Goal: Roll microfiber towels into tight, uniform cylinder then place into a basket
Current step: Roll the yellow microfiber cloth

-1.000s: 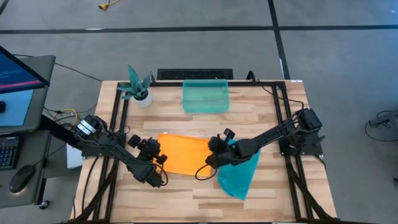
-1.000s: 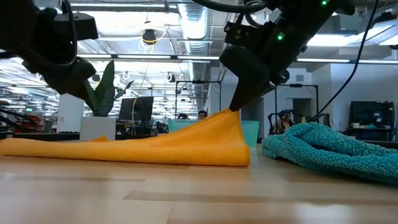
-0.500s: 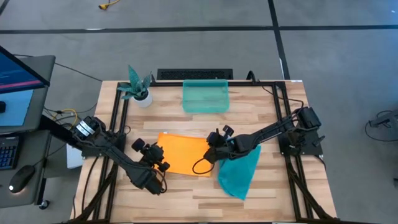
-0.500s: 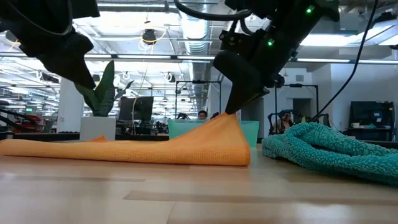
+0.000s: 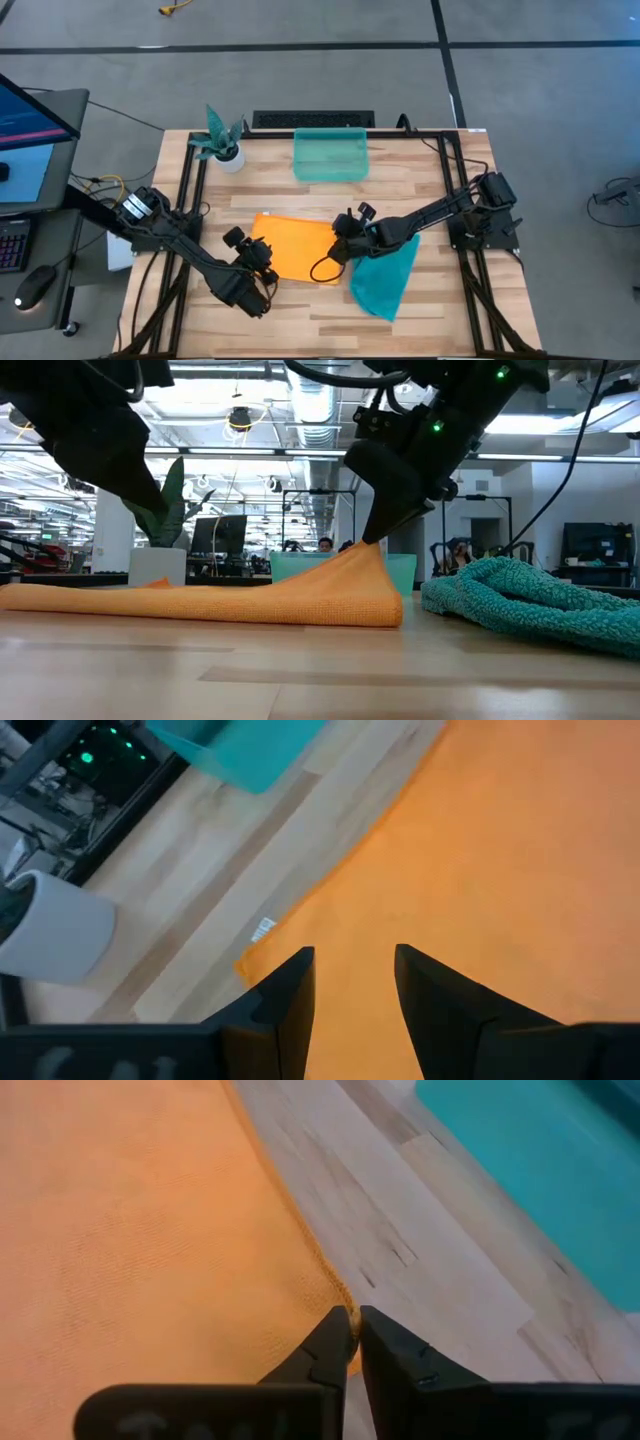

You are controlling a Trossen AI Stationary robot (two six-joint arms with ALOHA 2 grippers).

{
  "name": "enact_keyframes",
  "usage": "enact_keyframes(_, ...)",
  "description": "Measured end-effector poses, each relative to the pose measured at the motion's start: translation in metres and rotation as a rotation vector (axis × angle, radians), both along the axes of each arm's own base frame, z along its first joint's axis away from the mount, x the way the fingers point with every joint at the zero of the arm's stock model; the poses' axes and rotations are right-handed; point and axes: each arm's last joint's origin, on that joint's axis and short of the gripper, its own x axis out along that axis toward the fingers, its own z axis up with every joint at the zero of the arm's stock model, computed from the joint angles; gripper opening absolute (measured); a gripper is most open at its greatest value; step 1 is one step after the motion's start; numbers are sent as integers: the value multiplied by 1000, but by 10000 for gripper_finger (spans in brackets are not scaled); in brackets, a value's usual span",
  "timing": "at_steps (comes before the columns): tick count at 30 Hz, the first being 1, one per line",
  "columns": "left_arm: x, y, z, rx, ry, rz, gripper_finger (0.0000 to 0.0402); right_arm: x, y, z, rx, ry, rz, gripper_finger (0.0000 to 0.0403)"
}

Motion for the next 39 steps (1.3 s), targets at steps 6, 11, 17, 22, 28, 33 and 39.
enact_keyframes(6,3,-4,-2,-61,-2,-10,132,2,-5,-1,51,11,2,52)
enact_keyframes(11,7,-7,-3,-104,-15,-21,132,2,-5,0,50,3,0,70)
enact_keyframes(17,13,-13,-4,-145,-39,-72,132,3,-12,-1,46,6,-15,132)
enact_keyframes(22,18,-15,-4,-162,-61,-99,132,4,-23,0,61,22,-36,184)
enact_keyframes(28,25,-10,-5,-182,-118,-60,132,-7,-33,15,72,77,-38,202)
enact_keyframes(33,32,-7,-17,-245,-199,-70,132,-20,-26,33,69,81,-10,191)
enact_keyframes(39,40,-12,-21,-324,-285,-124,132,-28,-13,48,77,35,35,170)
